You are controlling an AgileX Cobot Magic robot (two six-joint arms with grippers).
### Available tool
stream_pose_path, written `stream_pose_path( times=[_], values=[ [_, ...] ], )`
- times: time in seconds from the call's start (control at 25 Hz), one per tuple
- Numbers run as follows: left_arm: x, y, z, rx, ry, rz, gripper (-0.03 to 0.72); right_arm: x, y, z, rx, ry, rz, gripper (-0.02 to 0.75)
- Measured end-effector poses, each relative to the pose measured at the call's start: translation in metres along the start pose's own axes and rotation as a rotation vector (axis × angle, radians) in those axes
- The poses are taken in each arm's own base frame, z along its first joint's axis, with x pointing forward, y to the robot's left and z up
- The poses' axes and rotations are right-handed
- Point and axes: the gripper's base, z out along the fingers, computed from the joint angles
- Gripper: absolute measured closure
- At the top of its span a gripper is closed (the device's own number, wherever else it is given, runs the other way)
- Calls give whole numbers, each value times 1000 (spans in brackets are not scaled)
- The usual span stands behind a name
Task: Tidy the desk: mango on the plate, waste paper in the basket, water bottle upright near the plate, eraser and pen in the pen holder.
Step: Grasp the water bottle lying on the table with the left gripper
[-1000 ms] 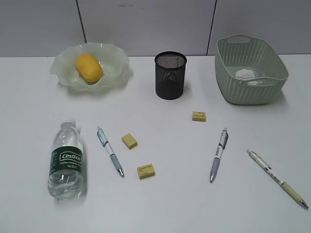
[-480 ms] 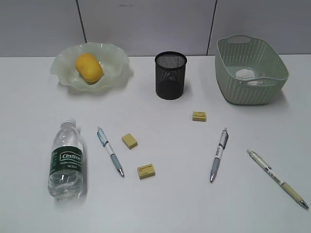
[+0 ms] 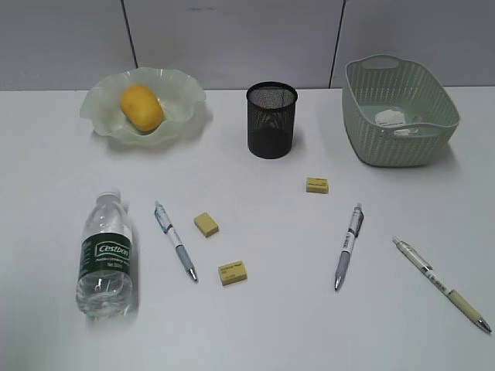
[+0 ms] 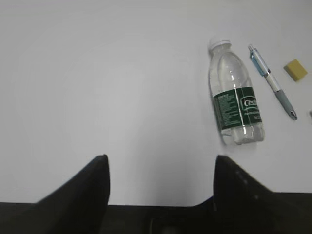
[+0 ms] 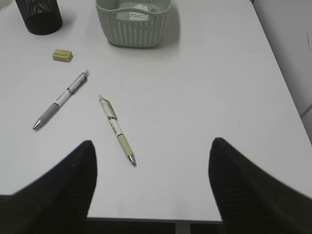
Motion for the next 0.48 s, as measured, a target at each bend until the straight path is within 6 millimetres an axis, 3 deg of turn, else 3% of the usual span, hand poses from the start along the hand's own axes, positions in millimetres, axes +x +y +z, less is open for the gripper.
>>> stream_pose_path(
  times=[0.04, 0.08, 0.2, 0.48],
  values=[
    [0, 0, 0, 0, 0, 0, 179, 0, 0, 0, 0, 0, 0, 173],
    [-23, -6, 23, 15, 96, -18, 179, 0, 0, 0, 0, 0, 0, 173],
    [-48, -12, 52, 24, 201, -49, 179, 0, 0, 0, 0, -1, 0, 173],
    [-75, -27, 119, 23, 411, -138, 119, 0, 0, 0, -1, -2, 0, 174]
  ],
)
